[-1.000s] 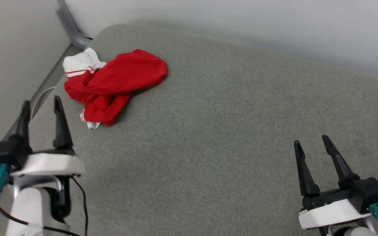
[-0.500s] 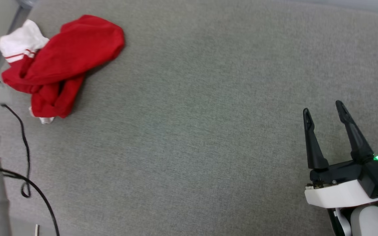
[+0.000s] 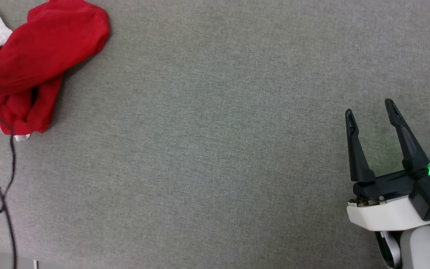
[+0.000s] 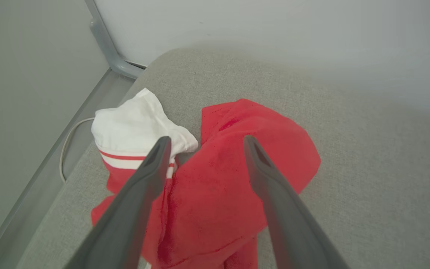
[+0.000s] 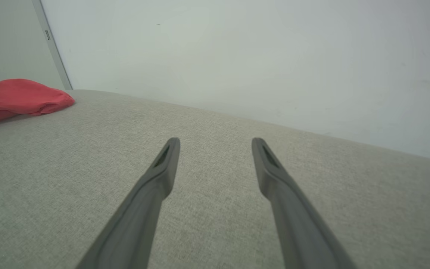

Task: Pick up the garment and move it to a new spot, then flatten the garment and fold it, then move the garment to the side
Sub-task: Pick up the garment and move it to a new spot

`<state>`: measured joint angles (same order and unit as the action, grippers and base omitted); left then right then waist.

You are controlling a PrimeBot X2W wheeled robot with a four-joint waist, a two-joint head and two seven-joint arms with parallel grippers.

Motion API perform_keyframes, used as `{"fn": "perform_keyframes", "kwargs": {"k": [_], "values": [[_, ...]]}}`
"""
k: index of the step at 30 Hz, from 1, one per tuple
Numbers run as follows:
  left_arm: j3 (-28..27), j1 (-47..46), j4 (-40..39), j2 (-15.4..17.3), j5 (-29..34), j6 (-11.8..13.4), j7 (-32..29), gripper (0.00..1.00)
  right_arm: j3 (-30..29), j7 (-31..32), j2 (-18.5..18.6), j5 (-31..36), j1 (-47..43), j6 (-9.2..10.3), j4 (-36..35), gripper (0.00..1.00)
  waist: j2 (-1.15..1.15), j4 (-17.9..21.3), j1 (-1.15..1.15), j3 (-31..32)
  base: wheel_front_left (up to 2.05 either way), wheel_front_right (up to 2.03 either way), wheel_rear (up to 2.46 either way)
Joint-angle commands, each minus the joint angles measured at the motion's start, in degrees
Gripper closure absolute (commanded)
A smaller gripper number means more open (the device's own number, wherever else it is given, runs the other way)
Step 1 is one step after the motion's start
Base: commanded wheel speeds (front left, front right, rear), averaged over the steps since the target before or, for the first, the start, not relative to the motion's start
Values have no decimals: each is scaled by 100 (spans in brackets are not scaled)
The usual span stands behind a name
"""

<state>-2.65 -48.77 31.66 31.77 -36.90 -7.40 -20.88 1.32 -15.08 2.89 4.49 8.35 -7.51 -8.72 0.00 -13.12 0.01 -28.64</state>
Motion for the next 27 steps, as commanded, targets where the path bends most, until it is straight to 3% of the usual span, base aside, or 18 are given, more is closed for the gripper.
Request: {"fn": "perform_keyframes", "kwargs": {"k": [1, 11, 14, 20, 22, 27], "values": [[75, -141, 94, 142, -173, 1, -322, 0, 11, -14, -4, 48, 148, 4, -46, 0, 0, 49, -1, -73, 0, 0, 0], [573, -185, 766, 494, -1059, 0, -2138, 0, -43, -14, -4, 160, 235, 4, -146, 0, 0, 194, -1, -436, 0, 0, 0], [719, -115, 955, 529, -1133, 0, -2383, 0, -34, -14, -4, 181, 268, 4, -160, 0, 0, 225, -1, -536, 0, 0, 0], [1119, 23, 1339, 277, -1133, -1, -2513, 0, 12, -14, -4, 201, 327, 4, -121, 0, 0, 263, -1, -613, 0, 0, 0], [1242, 24, 1370, 246, -1145, -1, -2441, 100, 18, -14, -4, 193, 338, 4, -101, 0, 0, 271, -1, -581, 0, 0, 0], [1429, -166, 1181, 487, -1067, -2, -1867, 100, 2, -14, -4, 114, 282, 4, -31, 0, 0, 243, -1, -314, 0, 0, 0]]}}
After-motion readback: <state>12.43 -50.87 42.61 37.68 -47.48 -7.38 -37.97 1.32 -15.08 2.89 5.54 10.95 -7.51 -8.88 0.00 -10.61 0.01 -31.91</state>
